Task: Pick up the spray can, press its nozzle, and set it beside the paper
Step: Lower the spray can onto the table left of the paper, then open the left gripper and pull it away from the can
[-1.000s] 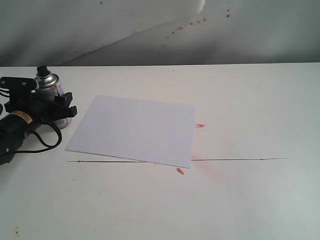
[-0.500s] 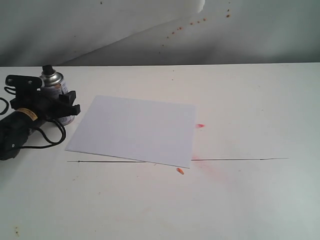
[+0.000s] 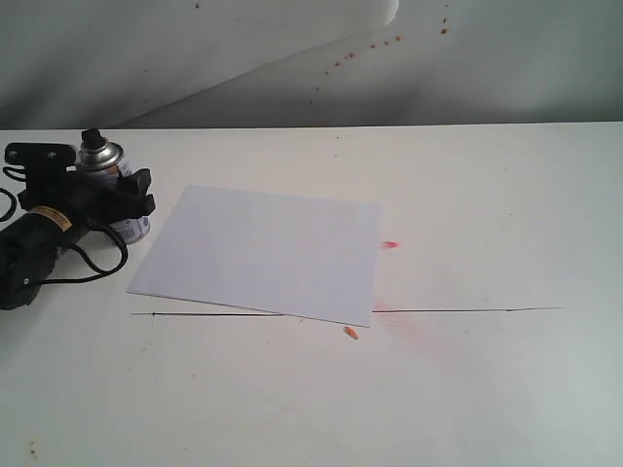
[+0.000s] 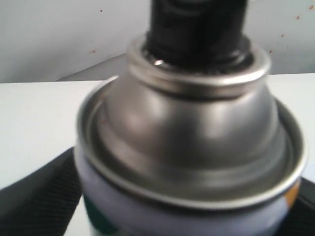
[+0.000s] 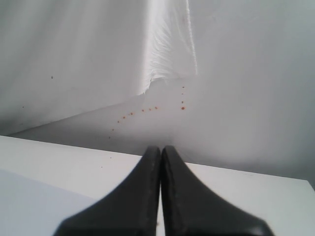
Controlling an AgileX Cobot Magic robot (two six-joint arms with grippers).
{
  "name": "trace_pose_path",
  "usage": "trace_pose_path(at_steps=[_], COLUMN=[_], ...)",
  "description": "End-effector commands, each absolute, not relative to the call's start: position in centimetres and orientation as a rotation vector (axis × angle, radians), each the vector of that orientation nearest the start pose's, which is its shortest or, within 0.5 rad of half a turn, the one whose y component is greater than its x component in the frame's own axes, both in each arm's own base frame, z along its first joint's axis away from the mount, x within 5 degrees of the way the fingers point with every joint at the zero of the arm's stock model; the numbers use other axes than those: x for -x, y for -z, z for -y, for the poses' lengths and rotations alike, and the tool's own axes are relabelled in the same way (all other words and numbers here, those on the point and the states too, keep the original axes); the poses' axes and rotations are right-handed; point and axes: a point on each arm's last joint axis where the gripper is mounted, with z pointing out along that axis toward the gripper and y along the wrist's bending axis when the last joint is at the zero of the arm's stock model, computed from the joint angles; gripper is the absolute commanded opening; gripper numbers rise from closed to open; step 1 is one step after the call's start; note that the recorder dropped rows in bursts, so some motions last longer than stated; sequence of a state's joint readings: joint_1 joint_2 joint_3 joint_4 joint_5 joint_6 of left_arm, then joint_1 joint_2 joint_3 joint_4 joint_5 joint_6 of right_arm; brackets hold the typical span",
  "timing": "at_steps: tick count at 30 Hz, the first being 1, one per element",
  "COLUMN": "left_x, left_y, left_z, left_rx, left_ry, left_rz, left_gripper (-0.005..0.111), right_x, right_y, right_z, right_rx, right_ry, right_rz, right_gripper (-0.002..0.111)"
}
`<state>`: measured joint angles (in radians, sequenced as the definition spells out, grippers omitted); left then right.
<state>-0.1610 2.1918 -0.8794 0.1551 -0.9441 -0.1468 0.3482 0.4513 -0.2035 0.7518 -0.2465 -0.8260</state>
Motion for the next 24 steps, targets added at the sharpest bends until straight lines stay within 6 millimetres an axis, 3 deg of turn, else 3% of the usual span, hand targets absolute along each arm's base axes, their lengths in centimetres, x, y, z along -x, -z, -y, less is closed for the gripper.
trace_pose_path(at_steps=[1, 6, 7, 10, 14, 16, 17, 18, 19, 23, 24], left_x=[-38.5, -38.7, -38.4, -37.9, -36.5, -35.2, -34.0, -33.2, -31.7, -25.8, -24.1], left_y=[-9.3, -14.1, -16.1, -19.0, -23.9, -26.6, -28.8, -30.0, -32.3, -37.5, -38.4], left_z=[6.8, 5.9, 6.0, 6.4, 6.4, 6.8, 7.0, 6.9, 6.5, 4.3, 3.6], left_rx=[-0.125, -0.111, -0.142, -0.206, -0.266, -0.378, -0.408, -0.401, -0.339, -0.137, -0.11], left_ry=[0.272, 0.249, 0.253, 0.254, 0.231, 0.21, 0.206, 0.217, 0.253, 0.213, 0.171], left_rz=[-1.86, -1.76, -1.711, -1.653, -1.566, -1.501, -1.458, -1.449, -1.456, -1.558, -1.583], left_gripper=[0.083, 0.085, 0.085, 0.085, 0.085, 0.084, 0.081, 0.078, 0.066, -0.001, 0.001], right_x=[-10.2, -10.2, -10.2, -10.2, -10.2, -10.2, -10.2, -10.2, -10.2, -10.2, -10.2], right_y=[-26.4, -26.4, -26.4, -26.4, -26.4, -26.4, -26.4, -26.4, -26.4, -26.4, -26.4], right_z=[-2.1, -2.1, -2.1, -2.1, -2.1, -2.1, -2.1, -2.1, -2.1, -2.1, -2.1], right_rx=[0.21, 0.21, 0.21, 0.21, 0.21, 0.21, 0.21, 0.21, 0.21, 0.21, 0.21], right_ry=[-0.073, -0.073, -0.073, -0.073, -0.073, -0.073, -0.073, -0.073, -0.073, -0.073, -0.073], right_rz=[-1.535, -1.535, -1.535, -1.535, -1.535, -1.535, -1.535, -1.535, -1.535, -1.535, -1.535], right_gripper=[0.0, 0.0, 0.0, 0.0, 0.0, 0.0, 0.0, 0.0, 0.0, 0.0, 0.0])
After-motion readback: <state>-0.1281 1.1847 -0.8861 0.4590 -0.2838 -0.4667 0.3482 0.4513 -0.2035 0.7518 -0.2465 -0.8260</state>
